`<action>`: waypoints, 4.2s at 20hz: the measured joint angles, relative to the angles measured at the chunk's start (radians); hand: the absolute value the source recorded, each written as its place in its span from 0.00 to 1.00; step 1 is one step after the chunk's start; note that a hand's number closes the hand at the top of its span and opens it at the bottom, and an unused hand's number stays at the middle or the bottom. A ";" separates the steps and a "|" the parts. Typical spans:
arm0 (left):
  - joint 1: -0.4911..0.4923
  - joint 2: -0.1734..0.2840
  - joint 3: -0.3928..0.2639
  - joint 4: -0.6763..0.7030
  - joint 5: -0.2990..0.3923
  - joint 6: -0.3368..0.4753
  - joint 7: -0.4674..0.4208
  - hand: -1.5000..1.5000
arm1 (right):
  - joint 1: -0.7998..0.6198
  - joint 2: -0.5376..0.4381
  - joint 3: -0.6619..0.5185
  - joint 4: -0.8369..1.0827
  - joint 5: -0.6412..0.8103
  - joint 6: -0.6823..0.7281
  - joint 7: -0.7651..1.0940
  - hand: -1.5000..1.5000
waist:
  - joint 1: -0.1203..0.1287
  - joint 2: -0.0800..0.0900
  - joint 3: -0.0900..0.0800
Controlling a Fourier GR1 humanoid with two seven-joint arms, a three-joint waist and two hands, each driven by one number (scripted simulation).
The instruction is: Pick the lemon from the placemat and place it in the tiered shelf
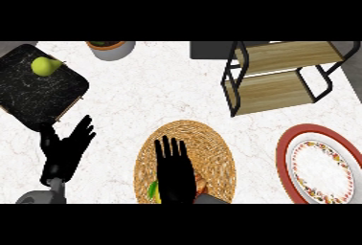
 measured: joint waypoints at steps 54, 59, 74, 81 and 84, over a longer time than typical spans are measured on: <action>-0.004 -0.033 0.062 -0.028 -0.050 -0.032 0.047 0.50 | -0.101 -0.966 -1.099 -0.718 -0.867 0.216 -0.186 1.00 | -0.006 0.000 -0.001; -0.016 -0.047 0.061 -0.018 -0.058 -0.034 0.041 0.50 | -0.237 -0.957 -1.124 -0.501 -0.852 0.291 -0.253 1.00 | 0.003 0.003 -0.002; -0.003 -0.069 0.066 -0.019 -0.080 -0.043 0.027 0.50 | -0.475 -0.829 -1.043 -0.004 -0.626 0.446 -0.571 1.00 | 0.008 0.004 -0.001; -0.013 -0.076 0.072 -0.016 -0.090 -0.041 0.032 0.50 | -0.515 -0.745 -1.026 0.200 -0.477 0.392 -0.739 1.00 | 0.008 0.004 0.000; -0.010 -0.077 0.070 -0.020 -0.095 -0.048 0.026 0.50 | -0.570 -0.716 -1.023 0.299 -0.424 0.376 -0.788 1.00 | 0.011 0.005 0.000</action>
